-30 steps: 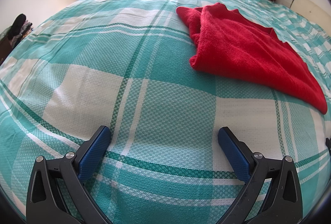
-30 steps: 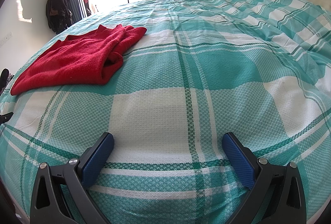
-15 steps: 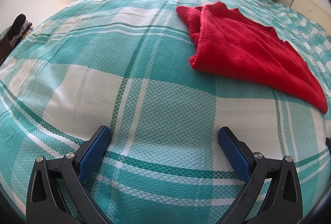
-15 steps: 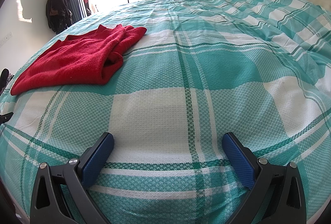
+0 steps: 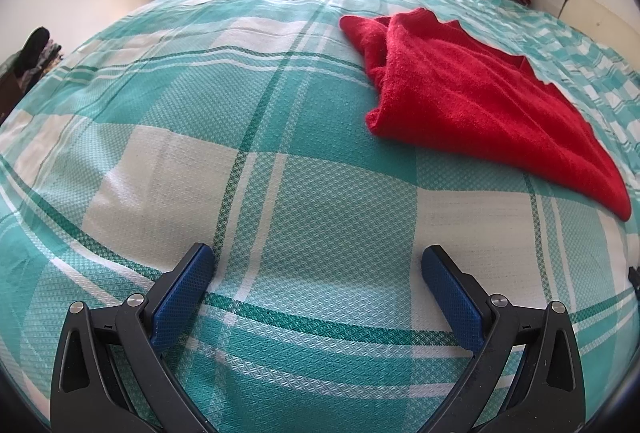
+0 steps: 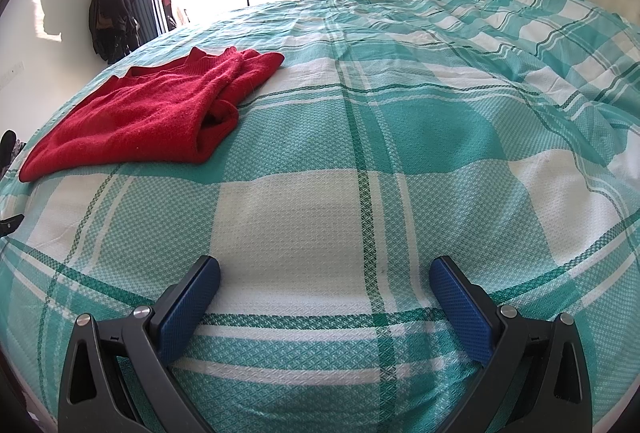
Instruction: Fold small clothes
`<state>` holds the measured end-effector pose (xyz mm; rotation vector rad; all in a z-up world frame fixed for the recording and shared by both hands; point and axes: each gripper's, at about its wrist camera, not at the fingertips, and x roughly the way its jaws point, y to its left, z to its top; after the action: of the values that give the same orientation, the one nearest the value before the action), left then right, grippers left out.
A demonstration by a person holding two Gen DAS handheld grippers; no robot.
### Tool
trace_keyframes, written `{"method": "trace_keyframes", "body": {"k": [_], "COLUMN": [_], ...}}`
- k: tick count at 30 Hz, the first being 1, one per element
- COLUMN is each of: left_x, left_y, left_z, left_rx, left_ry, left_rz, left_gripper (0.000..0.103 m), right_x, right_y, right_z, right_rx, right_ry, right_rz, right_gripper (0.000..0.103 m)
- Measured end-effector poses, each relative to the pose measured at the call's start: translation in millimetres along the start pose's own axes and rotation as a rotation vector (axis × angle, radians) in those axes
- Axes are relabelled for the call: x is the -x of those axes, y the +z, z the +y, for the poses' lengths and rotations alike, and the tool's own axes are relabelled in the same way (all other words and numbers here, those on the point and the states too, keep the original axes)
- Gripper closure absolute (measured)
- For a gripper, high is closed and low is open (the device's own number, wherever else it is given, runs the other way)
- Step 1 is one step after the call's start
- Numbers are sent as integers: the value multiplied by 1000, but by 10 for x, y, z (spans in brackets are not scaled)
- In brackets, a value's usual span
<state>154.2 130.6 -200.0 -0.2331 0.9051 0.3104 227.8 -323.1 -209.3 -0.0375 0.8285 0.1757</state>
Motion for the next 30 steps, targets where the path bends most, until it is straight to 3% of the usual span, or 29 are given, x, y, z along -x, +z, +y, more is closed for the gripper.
{"method": "trace_keyframes", "body": {"k": [8,11,13,15,16,19,21,23,25,26,27,28,29,30], "left_x": [10,71,210,371,406,269,-59,-440,-784,-848,-858,-862,-890,-879], "left_y": [-4,66,175,362,507,984,1236,1382,1440,1441,1456,1480,1495,1507], "left_z": [-11,-9,61,176,209,199,99,-4,-78,-92,-101,-108,-107,-105], "left_rx": [0,-1,36,121,146,171,162,147,157,168,176,184,211,235], "left_ry": [0,-12,-115,-277,-313,-362,-418,-404,-368,-359,-359,-376,-425,-435], "left_rz": [-6,47,87,51,33,19,97,173,248,248,221,211,239,255], "left_gripper": [1,1,2,3,3,3,3,9,23,26,35,50,99,97], "right_x": [4,4,6,5,5,3,0,0,0,0,0,0,0,0], "right_y": [7,6,7,6,4,7,12,16,20,17,18,18,18,21], "right_z": [0,-1,-3,-2,-1,-2,-1,1,1,2,1,1,1,0], "right_rx": [1,1,1,1,1,2,3,5,4,4,4,4,4,5], "right_ry": [-2,-2,-2,-1,-1,0,0,-1,0,-1,-1,-1,-1,-1], "right_rz": [-1,-1,-1,-1,-1,-1,2,3,3,3,3,3,2,2], "right_gripper": [0,0,0,0,0,0,0,0,0,0,0,0,0,0]}}
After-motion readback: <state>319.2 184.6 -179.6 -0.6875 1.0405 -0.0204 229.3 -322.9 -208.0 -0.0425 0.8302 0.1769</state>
